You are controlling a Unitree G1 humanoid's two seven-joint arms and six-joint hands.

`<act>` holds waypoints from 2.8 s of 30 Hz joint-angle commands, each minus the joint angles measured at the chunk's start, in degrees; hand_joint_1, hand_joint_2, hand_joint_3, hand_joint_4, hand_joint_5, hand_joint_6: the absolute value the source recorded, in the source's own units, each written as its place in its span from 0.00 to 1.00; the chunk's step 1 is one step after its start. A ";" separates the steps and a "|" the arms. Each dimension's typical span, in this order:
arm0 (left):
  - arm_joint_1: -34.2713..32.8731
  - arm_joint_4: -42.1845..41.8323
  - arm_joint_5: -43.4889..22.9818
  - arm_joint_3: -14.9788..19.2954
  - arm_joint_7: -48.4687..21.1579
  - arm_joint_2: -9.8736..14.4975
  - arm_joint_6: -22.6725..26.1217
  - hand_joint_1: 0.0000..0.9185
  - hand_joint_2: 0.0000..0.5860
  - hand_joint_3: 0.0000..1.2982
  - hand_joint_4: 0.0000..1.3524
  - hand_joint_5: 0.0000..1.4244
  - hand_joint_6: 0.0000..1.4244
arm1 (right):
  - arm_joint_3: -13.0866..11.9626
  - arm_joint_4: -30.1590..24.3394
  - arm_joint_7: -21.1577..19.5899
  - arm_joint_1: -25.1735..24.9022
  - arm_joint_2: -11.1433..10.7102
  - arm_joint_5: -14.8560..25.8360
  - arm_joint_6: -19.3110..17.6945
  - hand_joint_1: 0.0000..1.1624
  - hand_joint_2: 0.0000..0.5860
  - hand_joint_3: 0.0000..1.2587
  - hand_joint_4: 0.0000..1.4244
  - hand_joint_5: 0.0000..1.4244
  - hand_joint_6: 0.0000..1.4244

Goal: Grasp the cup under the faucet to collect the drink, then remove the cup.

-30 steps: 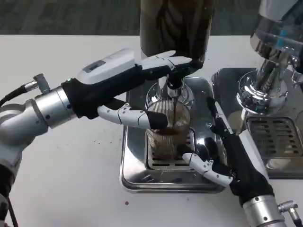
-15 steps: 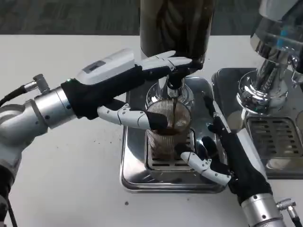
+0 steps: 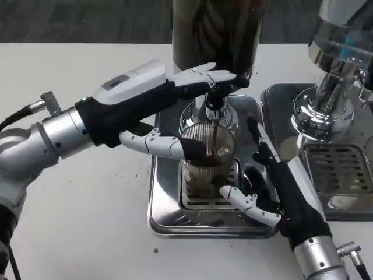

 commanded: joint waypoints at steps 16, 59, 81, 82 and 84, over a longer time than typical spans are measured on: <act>2.47 0.45 -0.28 -0.70 -2.47 0.80 2.30 0.00 0.14 0.11 0.01 0.00 0.00 | -0.13 0.77 1.10 -1.24 0.59 0.96 -0.63 0.51 0.40 0.02 0.00 0.00 0.08; 3.90 -12.43 -23.31 10.93 -18.57 -3.56 14.66 0.00 0.15 0.10 0.00 0.01 0.04 | -0.49 3.24 0.03 -1.85 1.98 0.65 -2.17 0.49 0.41 0.03 0.00 0.01 0.08; 15.89 -14.63 -26.06 21.14 -15.08 -6.57 15.78 0.00 0.19 0.33 0.26 0.26 0.27 | -0.62 3.96 -0.14 -2.21 1.65 0.16 -3.33 0.52 0.39 0.02 0.00 0.00 0.08; 16.22 -14.38 -25.72 21.31 -14.87 -6.51 15.71 0.00 0.19 0.33 0.26 0.26 0.27 | -0.59 3.91 -0.07 -2.21 1.59 0.11 -3.29 0.52 0.39 0.02 0.00 0.00 0.08; 17.19 -13.54 -24.88 21.49 -14.40 -6.21 15.64 0.00 0.19 0.33 0.26 0.26 0.27 | -0.54 3.88 0.13 -2.29 1.43 0.08 -3.30 0.52 0.39 0.02 0.00 0.00 0.08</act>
